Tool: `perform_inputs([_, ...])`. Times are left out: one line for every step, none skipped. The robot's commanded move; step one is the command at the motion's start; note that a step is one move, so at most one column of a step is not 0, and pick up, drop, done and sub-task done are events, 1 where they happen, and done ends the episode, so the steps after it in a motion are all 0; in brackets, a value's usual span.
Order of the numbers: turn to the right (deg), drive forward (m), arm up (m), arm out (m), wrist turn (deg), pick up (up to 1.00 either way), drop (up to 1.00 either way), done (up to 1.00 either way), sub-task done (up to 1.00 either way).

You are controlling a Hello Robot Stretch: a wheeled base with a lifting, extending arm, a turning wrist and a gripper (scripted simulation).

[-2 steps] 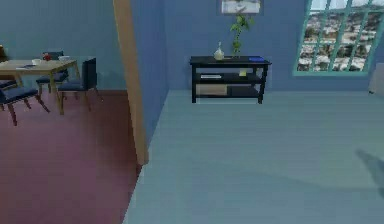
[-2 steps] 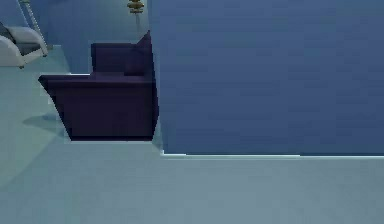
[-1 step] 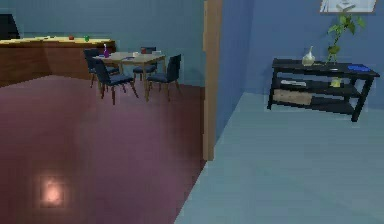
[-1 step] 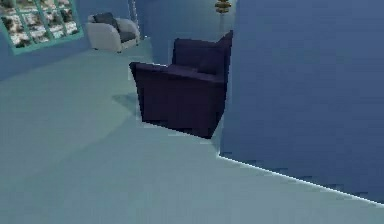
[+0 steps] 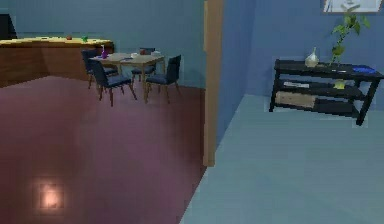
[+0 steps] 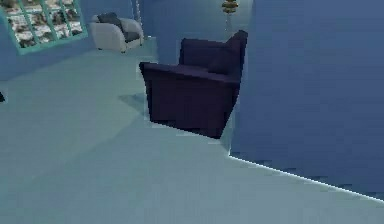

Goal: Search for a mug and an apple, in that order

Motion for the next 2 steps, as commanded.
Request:
perform_inputs([45.0,0.00,0.00,0.00,0.0,0.00,0.00,0.00,0.00])
perform_inputs([45.0,0.00,0.00,0.00,0.0,0.00,0.00,0.00,0.00])
